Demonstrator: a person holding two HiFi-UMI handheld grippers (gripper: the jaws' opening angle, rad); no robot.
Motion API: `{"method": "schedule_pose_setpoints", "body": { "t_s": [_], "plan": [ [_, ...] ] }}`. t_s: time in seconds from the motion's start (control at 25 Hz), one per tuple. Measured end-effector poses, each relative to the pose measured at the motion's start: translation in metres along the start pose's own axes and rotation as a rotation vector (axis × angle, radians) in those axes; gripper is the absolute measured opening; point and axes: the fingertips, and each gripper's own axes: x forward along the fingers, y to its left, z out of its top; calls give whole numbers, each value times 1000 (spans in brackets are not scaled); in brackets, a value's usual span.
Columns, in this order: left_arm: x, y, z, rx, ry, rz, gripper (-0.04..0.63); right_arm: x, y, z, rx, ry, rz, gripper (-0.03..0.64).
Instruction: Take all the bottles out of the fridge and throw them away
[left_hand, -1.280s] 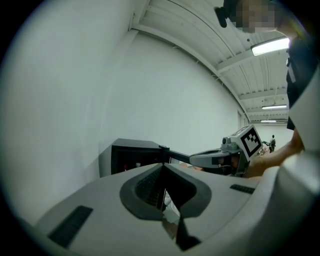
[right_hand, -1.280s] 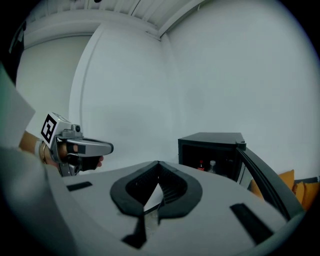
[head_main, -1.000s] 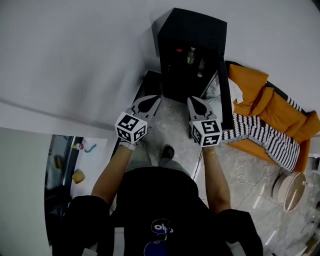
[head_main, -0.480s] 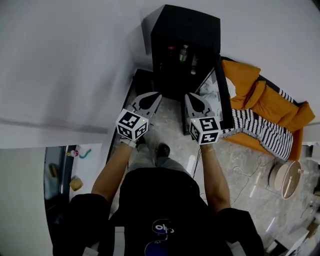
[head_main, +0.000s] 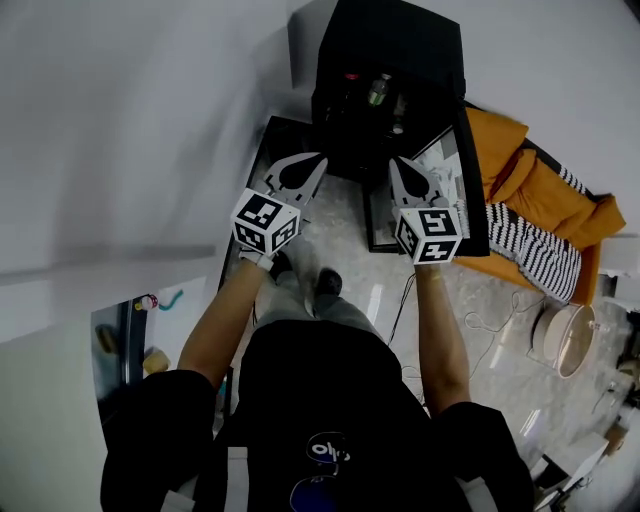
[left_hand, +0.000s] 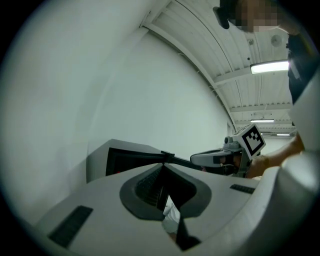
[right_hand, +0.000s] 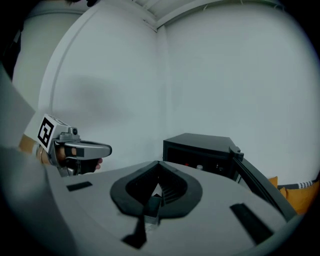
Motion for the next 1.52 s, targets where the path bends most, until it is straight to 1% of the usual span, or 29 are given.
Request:
{"method": "schedule_pose_setpoints", "body": {
  "t_s": [0.44,0.68,0.84,1.04,1.36,1.52],
  "plan": [
    [-3,70,-3,-24,-9,-58,3,59,27,14,-58,36,-37,6],
    [-4,93,-22,-32,-4,-67,3,86,30,11,-75,23,-57,6],
    [1,109,-40,-34,10,-42,3,109,16,0,-67,15,-63,6],
    [23,120,-60,-35,21,-8,3,139,-12,-19,-63,17,-58,6],
    [76,120,-92,-32,17,58,3,183,-56,-64,-89,35,-11,6],
    [103,118,-107,-16,4,66,3,205,-72,-85,-114,27,5,6]
  ]
}}
